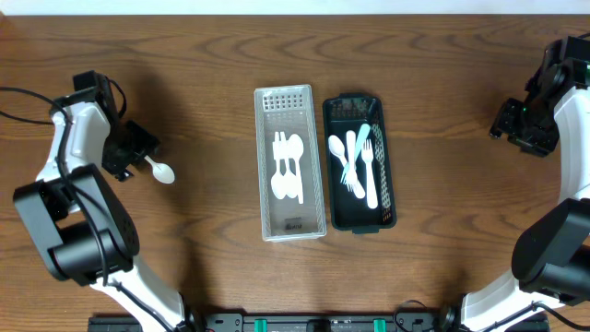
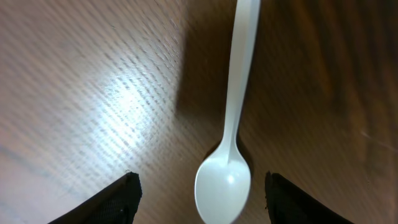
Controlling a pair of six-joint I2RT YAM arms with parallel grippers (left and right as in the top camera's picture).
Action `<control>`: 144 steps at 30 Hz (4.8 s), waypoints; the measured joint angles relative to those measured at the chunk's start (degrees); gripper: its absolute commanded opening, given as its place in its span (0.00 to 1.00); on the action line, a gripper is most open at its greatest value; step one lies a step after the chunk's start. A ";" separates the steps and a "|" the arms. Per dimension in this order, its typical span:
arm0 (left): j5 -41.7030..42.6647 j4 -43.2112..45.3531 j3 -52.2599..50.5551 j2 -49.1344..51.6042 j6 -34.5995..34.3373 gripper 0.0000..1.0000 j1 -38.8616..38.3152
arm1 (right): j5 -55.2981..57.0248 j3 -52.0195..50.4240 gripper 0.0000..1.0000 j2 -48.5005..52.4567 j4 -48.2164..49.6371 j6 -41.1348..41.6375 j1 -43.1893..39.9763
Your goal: Pack container
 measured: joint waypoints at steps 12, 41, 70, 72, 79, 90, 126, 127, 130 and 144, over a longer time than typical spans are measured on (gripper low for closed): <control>0.17 4.09 0.00 4.33 -0.02 0.67 0.00 | 0.00 0.00 0.59 0.00 -0.55 -0.46 0.00; 0.20 3.54 0.07 6.45 -0.11 0.12 0.00 | 0.00 0.00 0.59 0.00 -0.61 -0.83 0.00; 0.22 -2.14 0.17 -18.49 2.03 0.06 -18.64 | 0.00 0.00 0.60 0.00 -0.26 -0.87 0.00; 0.31 -2.14 0.20 -21.84 2.27 0.07 -23.85 | -0.24 0.00 0.60 0.00 -0.26 -0.85 0.00; 0.28 -1.95 0.35 -23.63 2.25 0.08 -36.74 | -0.68 0.00 0.59 0.00 -0.26 -0.87 0.00; -0.04 2.19 0.35 -15.04 1.03 0.10 -45.92 | -0.92 0.00 0.60 0.00 -0.28 -0.87 0.00; -12.26 -3.23 8.41 -23.61 9.07 0.34 -41.35 | -1.07 -0.02 0.64 -0.02 2.14 -1.11 0.42; -12.92 -3.23 8.41 -24.98 9.14 0.34 -39.54 | -1.03 -0.02 0.64 -0.09 3.45 -1.31 0.81; -16.09 -3.26 8.41 -27.69 10.40 0.35 -34.93 | -0.42 -0.22 0.67 -1.22 8.24 -2.05 3.06; -21.55 7.30 8.37 -27.47 5.62 0.98 -22.32 | 6.47 -0.33 0.90 -10.03 25.57 -3.37 20.68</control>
